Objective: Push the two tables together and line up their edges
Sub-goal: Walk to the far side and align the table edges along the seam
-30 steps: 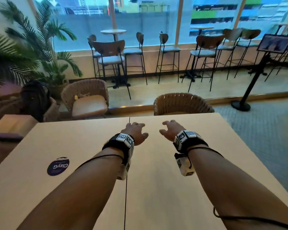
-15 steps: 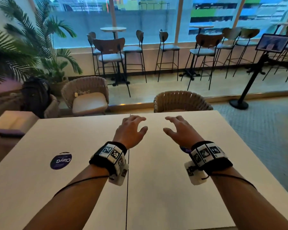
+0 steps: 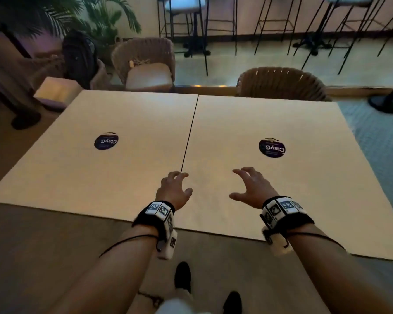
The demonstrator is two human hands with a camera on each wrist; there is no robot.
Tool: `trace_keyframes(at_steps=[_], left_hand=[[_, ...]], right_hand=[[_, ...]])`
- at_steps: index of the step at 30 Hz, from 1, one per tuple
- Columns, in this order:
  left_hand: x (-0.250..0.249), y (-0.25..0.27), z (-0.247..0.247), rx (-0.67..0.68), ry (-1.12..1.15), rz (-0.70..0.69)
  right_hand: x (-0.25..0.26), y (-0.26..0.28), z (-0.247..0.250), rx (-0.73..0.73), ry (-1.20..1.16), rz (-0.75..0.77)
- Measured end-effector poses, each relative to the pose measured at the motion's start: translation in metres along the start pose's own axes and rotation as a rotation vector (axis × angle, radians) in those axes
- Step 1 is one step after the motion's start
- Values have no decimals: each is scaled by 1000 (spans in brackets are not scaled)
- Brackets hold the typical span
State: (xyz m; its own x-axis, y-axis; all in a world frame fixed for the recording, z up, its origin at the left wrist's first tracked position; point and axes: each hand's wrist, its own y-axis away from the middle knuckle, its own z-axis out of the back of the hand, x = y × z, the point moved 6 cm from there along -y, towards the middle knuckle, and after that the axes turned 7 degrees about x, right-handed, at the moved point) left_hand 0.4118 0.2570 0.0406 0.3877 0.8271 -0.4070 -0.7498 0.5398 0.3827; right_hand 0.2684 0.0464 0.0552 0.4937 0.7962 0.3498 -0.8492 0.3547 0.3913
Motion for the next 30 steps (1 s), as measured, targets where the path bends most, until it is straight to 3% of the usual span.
trace_keyframes(at_steps=[4,9,20,24,30], left_hand=[[56,32,-53,104,53,167],[115,52,-77,86,101,345],[167,7,-87,284,-397,99],[169,-7,-99,334,-431,38],[168,-12,-117,281,-458,-3]], right_hand=[[11,7,-67,104,170,33],[38,6,-139,154,352,84],[84,-36,-210,178,468,111],[93,-50,-223,146,462,103],[100,-61,-237,93,472,64]])
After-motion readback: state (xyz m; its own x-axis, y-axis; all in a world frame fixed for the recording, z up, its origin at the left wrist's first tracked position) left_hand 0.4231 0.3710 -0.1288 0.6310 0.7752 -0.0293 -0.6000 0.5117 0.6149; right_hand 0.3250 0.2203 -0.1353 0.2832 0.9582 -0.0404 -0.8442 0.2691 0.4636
